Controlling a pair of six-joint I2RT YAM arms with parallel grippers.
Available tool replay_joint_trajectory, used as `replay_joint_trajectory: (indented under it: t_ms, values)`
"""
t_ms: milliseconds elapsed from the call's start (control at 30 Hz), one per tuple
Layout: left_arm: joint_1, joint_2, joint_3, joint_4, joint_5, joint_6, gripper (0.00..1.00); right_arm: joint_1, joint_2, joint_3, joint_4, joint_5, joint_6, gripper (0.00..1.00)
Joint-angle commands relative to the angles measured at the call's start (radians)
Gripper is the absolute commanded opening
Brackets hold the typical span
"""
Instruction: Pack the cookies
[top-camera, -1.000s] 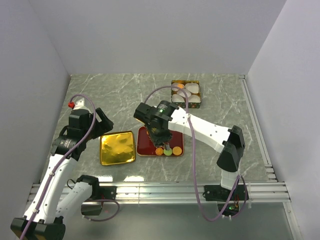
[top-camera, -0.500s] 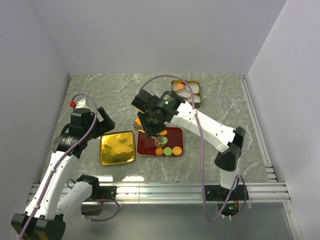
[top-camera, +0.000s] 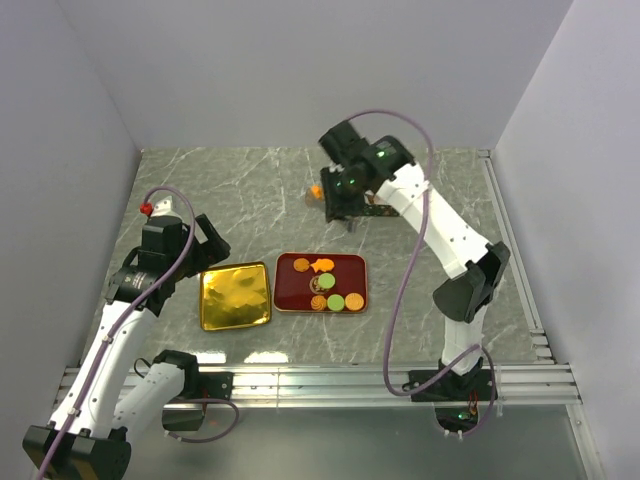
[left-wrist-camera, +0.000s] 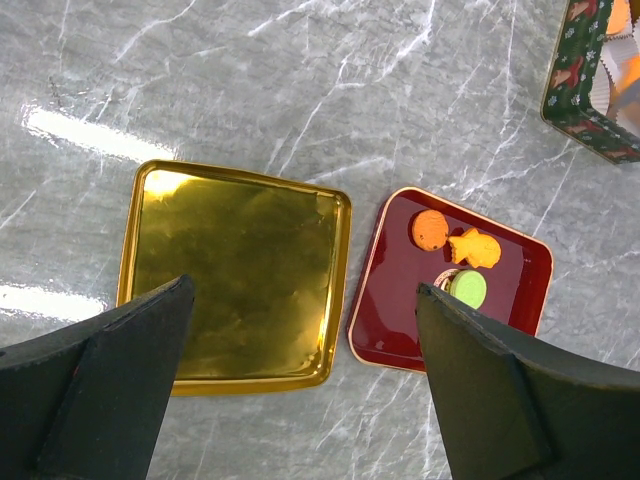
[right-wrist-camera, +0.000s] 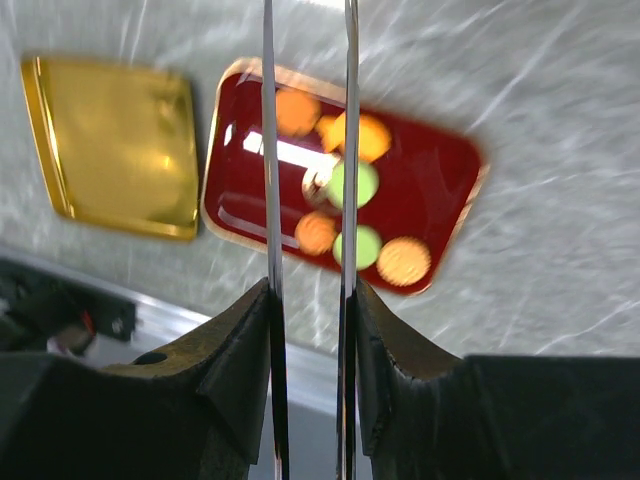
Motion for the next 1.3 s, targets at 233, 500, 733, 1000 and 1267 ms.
replay_joint_trajectory:
  t_ms: [233, 500, 733, 1000, 1267]
  values:
    - [-0.005, 0.001, 0.002, 0.022, -0.017, -0.005, 0.97, -0.240, 0.069, 0.103, 0.026, -0.019, -0.087, 0.31]
    - [-0.005, 0.013, 0.002, 0.022, -0.014, -0.004, 0.96, -0.354, 0.165, 0.167, 0.058, 0.006, -0.076, 0.30]
    - [-0.005, 0.019, 0.003, 0.022, -0.015, -0.005, 0.96, -0.423, 0.211, 0.167, 0.101, 0.007, -0.055, 0.29]
    - [-0.005, 0.024, 0.005, 0.017, -0.023, -0.008, 0.95, -0.486, 0.264, 0.173, 0.124, -0.023, -0.043, 0.30]
    - [-0.005, 0.023, 0.006, 0.013, -0.037, -0.013, 0.95, -0.527, 0.297, 0.177, 0.148, -0.074, -0.033, 0.30]
